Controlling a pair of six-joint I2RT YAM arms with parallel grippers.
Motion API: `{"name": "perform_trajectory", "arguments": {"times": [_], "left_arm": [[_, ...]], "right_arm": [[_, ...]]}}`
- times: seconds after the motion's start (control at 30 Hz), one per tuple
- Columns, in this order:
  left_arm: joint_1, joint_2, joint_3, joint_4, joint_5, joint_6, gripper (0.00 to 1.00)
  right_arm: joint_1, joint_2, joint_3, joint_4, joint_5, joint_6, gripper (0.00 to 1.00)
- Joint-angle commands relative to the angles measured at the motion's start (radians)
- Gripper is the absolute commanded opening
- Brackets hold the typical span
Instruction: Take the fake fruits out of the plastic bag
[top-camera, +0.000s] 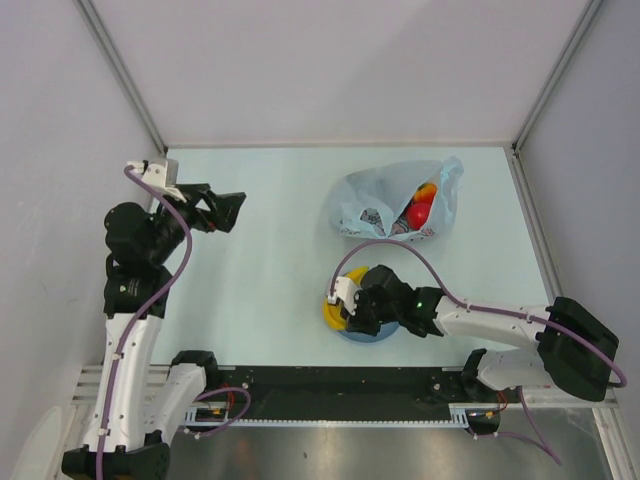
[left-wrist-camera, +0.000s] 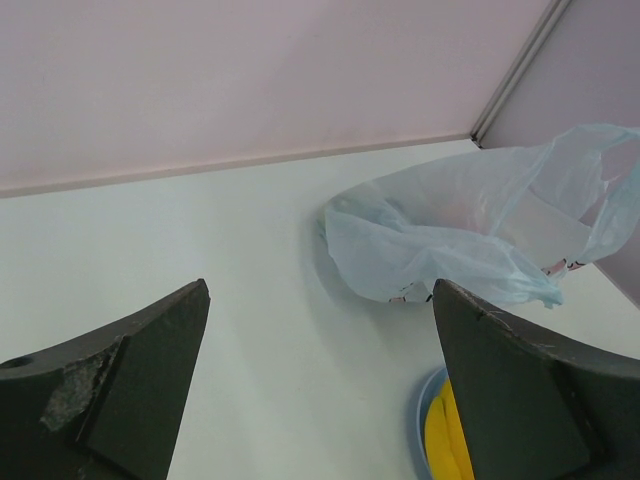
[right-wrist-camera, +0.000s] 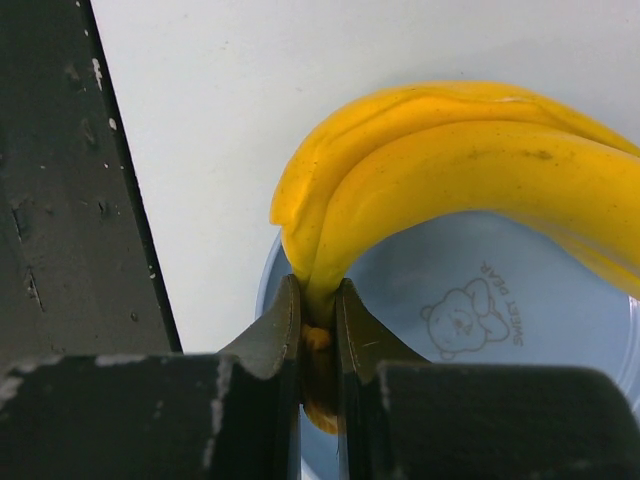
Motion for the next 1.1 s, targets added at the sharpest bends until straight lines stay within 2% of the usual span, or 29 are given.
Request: {"name": "perform_trajectory", "arguments": {"times": [0.0,0.2,0.43,0.7,0.87,1.07], "left_arm": [[0.009,-0.020,-0.004,0.034,0.024,-0.021,0.99],[0.009,-0.018,-0.006,0.039,0.027,-0.026,0.99],[0.009,-0.015,-0.023,0.048,0.038,-0.044,0.98],[0.009,-0.018,-0.030,0.052,0.038,-0.049,0.98],[0.009,-0.018,-0.035,0.051,0.039,-0.051,0.99],[0.009,-0.020,-0.053,0.055,0.044,-0.055,0.98]], "right_arm": [[0.003,0.004,-0.011,0.055,0.012,-0.020,0.01],[-0.014,-0.001,-0.011,0.090,0.047,0.029,0.00],[-0.010,-0.019,-0.018,0.001,0.100,-0.058,0.00],[0.021,0.008,-0.004,0.004,0.066,-0.071,0.00],[0.032,0.059,-0.004,0.096,-0.006,-0.018,0.00],[0.072,0.110,-0.001,0.203,-0.002,-0.002,0.00]]}}
